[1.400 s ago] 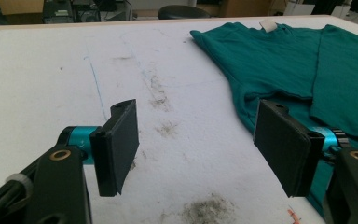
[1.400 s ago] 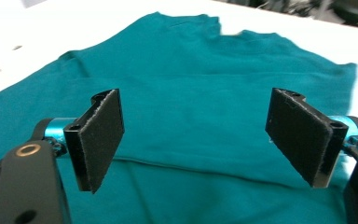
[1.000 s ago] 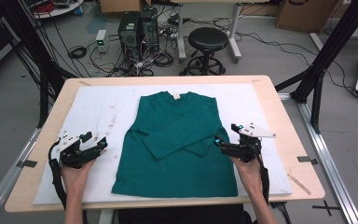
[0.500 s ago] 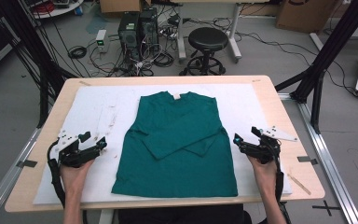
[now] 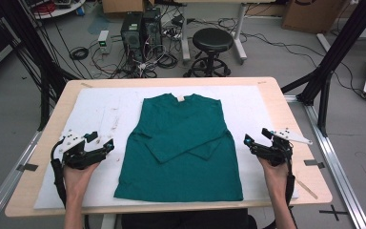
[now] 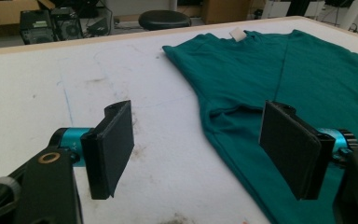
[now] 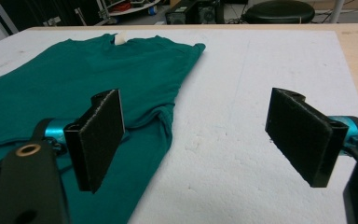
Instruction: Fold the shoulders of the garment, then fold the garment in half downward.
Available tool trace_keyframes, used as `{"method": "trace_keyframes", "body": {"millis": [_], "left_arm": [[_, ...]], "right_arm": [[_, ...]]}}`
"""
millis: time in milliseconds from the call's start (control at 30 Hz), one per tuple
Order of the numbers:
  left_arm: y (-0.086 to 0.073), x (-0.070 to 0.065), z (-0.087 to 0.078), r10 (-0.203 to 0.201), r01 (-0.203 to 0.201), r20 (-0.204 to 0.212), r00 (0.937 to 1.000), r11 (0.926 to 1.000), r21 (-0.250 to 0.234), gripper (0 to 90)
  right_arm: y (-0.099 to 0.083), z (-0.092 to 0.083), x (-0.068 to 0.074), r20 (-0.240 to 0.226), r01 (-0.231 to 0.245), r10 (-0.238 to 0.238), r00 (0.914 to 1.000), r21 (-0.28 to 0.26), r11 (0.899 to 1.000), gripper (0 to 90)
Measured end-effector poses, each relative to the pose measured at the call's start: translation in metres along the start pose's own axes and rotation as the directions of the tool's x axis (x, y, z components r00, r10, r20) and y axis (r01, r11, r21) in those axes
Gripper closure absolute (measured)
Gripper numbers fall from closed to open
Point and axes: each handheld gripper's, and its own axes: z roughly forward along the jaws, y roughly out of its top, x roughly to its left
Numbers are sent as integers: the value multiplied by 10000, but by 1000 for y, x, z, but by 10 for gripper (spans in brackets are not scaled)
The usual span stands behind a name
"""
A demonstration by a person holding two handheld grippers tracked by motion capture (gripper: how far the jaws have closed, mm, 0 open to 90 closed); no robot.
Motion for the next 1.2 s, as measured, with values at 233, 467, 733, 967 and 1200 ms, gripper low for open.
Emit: {"method": "trace_keyframes", "body": {"millis": [233, 467, 733, 967, 1200], "left_arm": [[6, -6, -2, 210, -210, 217, 9995, 9998, -5, 264], [5, -3, -1, -95, 94, 210, 9997, 9999, 58, 264], [7, -5, 0, -120, 107, 454, 9989, 9995, 284, 302], [6, -13, 9, 22, -113, 558, 9984, 9865, 1631, 352], [1, -25, 24, 3, -206, 706, 9975, 9578, 2869, 448]], "right_arm": [[1, 0, 4, -113, 42, -42, 9999, -18, 10000, 198], [0, 3, 8, -139, 256, -255, 9996, 118, 9996, 199], [1, 3, 6, -180, 129, -125, 9998, 252, 9996, 199], [1, 5, 10, -228, 262, -253, 9994, 404, 9988, 200], [1, 11, 19, -467, 758, -717, 9963, 925, 9928, 252]]}}
